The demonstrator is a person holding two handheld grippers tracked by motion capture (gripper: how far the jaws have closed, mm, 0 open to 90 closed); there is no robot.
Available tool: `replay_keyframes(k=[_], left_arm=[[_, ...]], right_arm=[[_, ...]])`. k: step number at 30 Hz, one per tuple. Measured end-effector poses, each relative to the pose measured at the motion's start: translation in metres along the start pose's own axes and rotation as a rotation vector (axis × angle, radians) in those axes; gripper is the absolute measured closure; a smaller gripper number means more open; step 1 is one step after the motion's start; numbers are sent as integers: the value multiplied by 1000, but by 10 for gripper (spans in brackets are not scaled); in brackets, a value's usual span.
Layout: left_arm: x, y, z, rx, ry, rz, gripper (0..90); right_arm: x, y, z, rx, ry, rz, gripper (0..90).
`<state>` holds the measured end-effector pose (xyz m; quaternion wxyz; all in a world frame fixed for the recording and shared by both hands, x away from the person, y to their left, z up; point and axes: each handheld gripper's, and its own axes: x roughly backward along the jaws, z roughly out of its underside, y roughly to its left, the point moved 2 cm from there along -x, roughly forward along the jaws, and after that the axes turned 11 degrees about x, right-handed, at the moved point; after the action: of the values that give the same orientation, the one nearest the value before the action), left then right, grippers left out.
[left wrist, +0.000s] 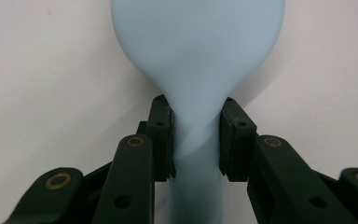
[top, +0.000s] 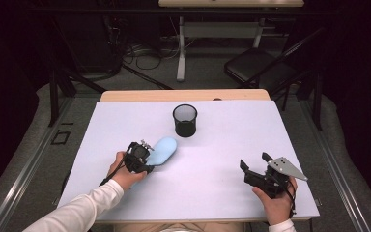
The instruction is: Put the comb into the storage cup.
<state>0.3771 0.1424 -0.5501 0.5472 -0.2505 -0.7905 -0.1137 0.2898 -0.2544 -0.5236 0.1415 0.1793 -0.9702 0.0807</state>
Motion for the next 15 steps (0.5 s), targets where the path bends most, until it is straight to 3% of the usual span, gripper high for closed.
replay_keyframes(k=[15], left_arm=[[14, 3, -5, 10, -74, 6, 700]], right_arm=[[0, 0, 0, 1, 0, 3, 143]])
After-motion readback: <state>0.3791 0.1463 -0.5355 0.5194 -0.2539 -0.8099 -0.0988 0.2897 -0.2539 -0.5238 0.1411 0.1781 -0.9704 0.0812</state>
